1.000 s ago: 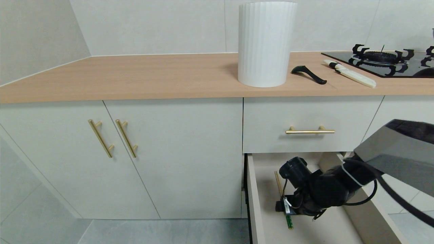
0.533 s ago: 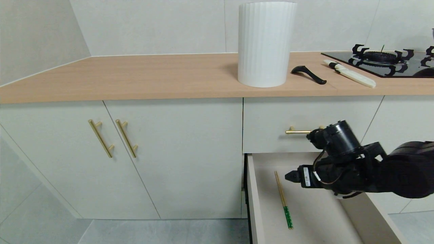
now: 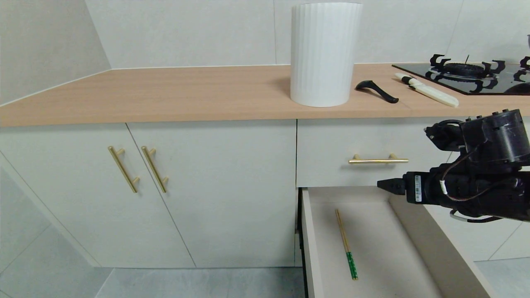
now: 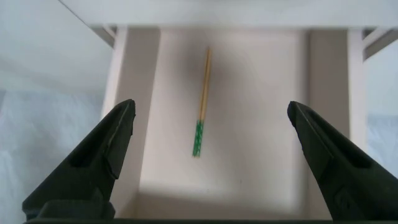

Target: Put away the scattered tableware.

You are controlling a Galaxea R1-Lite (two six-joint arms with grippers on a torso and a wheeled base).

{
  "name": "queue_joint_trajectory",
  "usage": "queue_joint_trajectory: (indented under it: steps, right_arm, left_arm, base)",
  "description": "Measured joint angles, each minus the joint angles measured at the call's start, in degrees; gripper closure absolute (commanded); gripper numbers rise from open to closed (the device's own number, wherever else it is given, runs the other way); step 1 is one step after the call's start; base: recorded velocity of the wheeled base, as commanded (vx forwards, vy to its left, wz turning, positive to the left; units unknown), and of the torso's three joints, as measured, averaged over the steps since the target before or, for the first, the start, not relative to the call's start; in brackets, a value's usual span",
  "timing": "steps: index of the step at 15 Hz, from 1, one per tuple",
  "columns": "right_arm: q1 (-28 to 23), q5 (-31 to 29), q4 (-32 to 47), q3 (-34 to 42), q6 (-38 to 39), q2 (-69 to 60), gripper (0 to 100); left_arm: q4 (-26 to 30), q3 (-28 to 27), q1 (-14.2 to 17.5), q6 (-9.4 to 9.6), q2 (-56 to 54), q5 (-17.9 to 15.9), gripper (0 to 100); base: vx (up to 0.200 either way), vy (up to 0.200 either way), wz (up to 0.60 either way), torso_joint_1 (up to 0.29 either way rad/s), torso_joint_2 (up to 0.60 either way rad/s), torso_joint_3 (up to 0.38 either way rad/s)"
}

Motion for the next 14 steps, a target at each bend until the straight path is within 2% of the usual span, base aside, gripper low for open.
queue_joint_trajectory:
  steps: [5, 8, 14]
  right_arm:
    - [-0.2, 0.0, 0.1, 0.1, -0.5, -1.0, 0]
    - [-1.0, 0.0, -0.1, 0.6, -2.2, -1.1, 0]
    - [-1.2, 0.1, 0.0, 0.9, -2.3, -1.1, 0]
  left_arm:
    - [0.0, 0.0, 0.0, 0.0, 0.0, 0.0, 0]
    - [0.0, -0.1, 0.0, 0.02, 0.0, 0.0, 0]
    - [0.0, 0.0, 0.0, 0.02, 0.0, 0.0, 0]
  base:
    - [0.0, 0.0, 0.0, 0.007, -0.03, -0.028]
    - [0.0, 0.0, 0.0, 0.084, -0.24, -0.266]
    - [0.0, 0.0, 0.0, 0.142, -0.49, -0.304]
